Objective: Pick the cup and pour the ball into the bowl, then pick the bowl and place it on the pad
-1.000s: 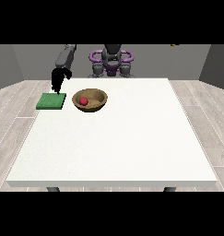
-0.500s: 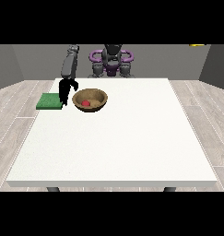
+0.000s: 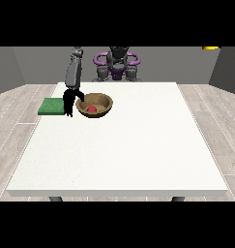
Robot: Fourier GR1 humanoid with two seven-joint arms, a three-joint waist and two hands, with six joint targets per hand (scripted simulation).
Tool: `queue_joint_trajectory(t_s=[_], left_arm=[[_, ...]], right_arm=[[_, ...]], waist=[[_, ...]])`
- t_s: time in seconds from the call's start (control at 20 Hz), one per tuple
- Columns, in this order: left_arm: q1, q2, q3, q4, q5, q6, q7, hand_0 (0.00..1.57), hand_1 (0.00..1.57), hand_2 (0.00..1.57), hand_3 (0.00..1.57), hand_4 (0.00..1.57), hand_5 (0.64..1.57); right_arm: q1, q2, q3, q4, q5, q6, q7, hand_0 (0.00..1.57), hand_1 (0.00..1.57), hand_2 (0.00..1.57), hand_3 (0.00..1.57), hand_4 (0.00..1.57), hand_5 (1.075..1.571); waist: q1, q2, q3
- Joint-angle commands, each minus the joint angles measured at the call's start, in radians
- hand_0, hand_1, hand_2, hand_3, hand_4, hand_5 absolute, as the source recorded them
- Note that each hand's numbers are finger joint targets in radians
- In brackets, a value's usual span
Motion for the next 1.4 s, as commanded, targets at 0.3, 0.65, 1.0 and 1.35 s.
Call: queue_joint_trajectory(t_s=[0.3, 0.65, 1.0, 1.35], left_arm=[[0.053, 0.045, 0.028, -0.059, 0.071, -0.030, 0.021, 0.00, 0.00, 0.00, 0.00, 1.02, 1.538], [0.033, 0.134, 0.098, 0.014, 0.109, -0.071, -0.022, 0.00, 0.00, 0.00, 0.00, 1.02, 1.543], [0.021, 0.113, 0.081, -0.035, 0.134, -0.058, 0.030, 0.00, 0.00, 0.00, 0.00, 1.06, 1.528], [0.036, 0.119, 0.089, 0.000, 0.143, -0.076, 0.016, 0.00, 0.00, 0.00, 0.00, 1.17, 1.531]], right_arm=[[-0.086, 0.019, 0.006, 0.109, 0.002, -0.036, -0.058, 0.00, 0.00, 0.00, 0.00, 0.43, 1.546], [-0.150, 0.059, 0.024, 0.101, 0.004, -0.110, -0.021, 0.00, 0.00, 0.00, 0.00, 0.50, 1.556], [0.008, -0.052, 0.039, 0.161, 0.102, -0.275, 0.046, 1.57, 1.57, 1.57, 1.57, 0.91, 1.478], [-0.006, -0.114, 0.082, 0.081, 0.136, -0.367, 0.150, 1.57, 1.57, 1.57, 1.24, 1.00, 1.546]], waist=[[0.002, 0.032, 0.0049], [-0.022, 0.065, 0.0041], [0.010, 0.086, 0.0022], [0.024, 0.036, -0.0001]])
